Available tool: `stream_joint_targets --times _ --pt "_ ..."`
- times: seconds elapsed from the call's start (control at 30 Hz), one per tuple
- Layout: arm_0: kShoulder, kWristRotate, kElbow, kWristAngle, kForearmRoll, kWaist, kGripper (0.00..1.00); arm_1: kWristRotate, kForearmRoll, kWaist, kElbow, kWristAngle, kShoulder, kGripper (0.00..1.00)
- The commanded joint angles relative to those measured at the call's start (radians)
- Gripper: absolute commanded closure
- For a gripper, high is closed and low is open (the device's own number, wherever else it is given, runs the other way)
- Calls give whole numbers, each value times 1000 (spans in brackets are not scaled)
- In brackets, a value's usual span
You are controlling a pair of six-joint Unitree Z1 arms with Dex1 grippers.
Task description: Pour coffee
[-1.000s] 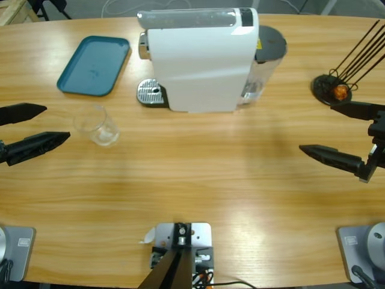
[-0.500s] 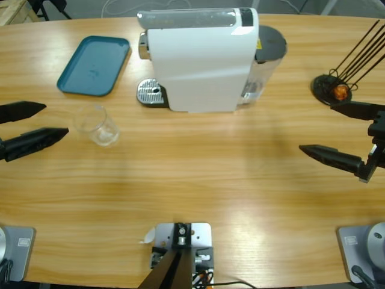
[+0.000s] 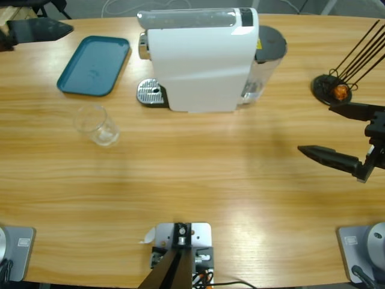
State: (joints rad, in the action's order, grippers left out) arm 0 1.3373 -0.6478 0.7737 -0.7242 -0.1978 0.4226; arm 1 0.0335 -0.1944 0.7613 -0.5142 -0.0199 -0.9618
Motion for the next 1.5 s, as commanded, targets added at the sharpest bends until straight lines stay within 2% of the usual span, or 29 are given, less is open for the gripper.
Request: stream_joint_targets --times 0.03,0.37,0.63,1.1,1.13,1.23,1.33,1.4,1.5 --pt "159 -166 2 -63 -164 -38 18 2 -2 8 14 8 -26 1" --pt "334 -262 33 -128 -375 -12 23 2 -2 9 14 9 -29 4" --pt "419 -282 108 -150 -393 32 23 2 -3 8 14 9 -29 4" --pt "457 -286 79 -177 -405 13 24 2 -2 8 14 8 -29 4" --pt "457 -286 81 -178 -405 13 38 2 -2 8 14 8 -29 4" --pt "454 -293 83 -183 -415 16 236 2 -2 9 14 9 -31 4" --pt "456 -293 91 -184 -417 20 301 2 -2 9 14 9 -34 4" --pt "458 -291 91 -183 -422 21 439 2 -2 8 14 9 -34 3" --pt "472 -293 98 -186 -428 21 515 2 0 8 14 11 -37 4"
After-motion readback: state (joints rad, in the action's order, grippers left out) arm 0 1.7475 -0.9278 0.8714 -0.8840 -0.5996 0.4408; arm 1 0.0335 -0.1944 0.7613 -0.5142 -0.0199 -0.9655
